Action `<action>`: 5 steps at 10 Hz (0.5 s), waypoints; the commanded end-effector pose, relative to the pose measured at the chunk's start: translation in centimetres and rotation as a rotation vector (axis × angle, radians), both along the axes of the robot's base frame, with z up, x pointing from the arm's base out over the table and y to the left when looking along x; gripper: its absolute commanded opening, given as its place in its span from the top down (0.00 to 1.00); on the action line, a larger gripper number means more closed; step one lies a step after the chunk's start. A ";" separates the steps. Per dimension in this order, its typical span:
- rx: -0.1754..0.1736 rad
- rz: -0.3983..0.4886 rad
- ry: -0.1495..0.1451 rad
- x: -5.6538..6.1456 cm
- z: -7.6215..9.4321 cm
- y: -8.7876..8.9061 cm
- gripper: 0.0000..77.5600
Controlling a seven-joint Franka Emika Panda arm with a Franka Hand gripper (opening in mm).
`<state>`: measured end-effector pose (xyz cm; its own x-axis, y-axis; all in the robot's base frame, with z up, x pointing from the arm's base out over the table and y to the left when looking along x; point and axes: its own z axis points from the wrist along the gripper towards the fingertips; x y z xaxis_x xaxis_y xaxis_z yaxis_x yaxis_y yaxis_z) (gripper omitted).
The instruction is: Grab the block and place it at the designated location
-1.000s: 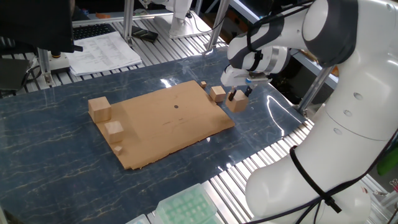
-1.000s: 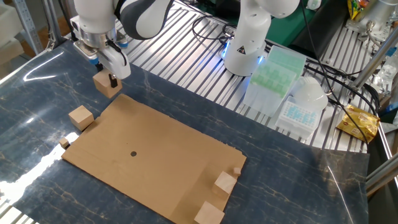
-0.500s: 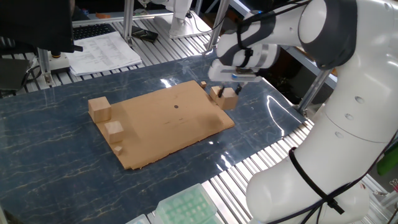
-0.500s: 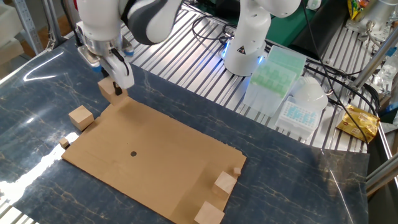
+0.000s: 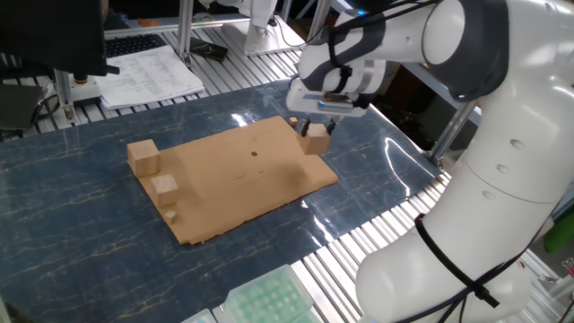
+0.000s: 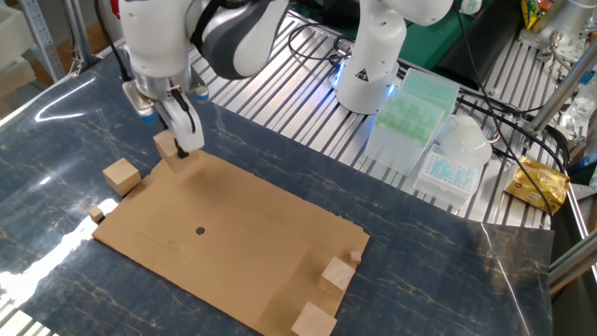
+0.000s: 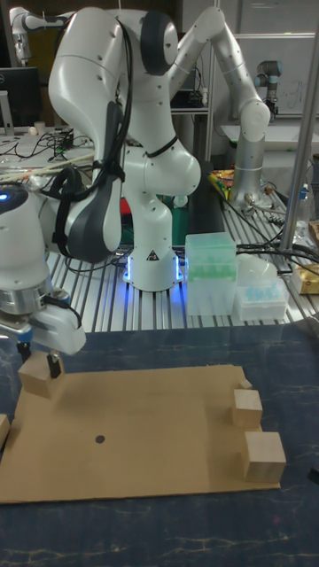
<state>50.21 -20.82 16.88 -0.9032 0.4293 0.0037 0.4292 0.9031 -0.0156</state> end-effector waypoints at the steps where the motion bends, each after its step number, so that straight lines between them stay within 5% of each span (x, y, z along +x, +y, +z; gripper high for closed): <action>1: 0.000 -0.012 -0.005 1.0 0.0 0.2 0.98; 5: -0.005 -0.012 -0.021 1.2 0.0 0.2 0.98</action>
<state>51.28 -20.56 16.68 -0.8913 0.4533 -0.0011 0.4533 0.8912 -0.0166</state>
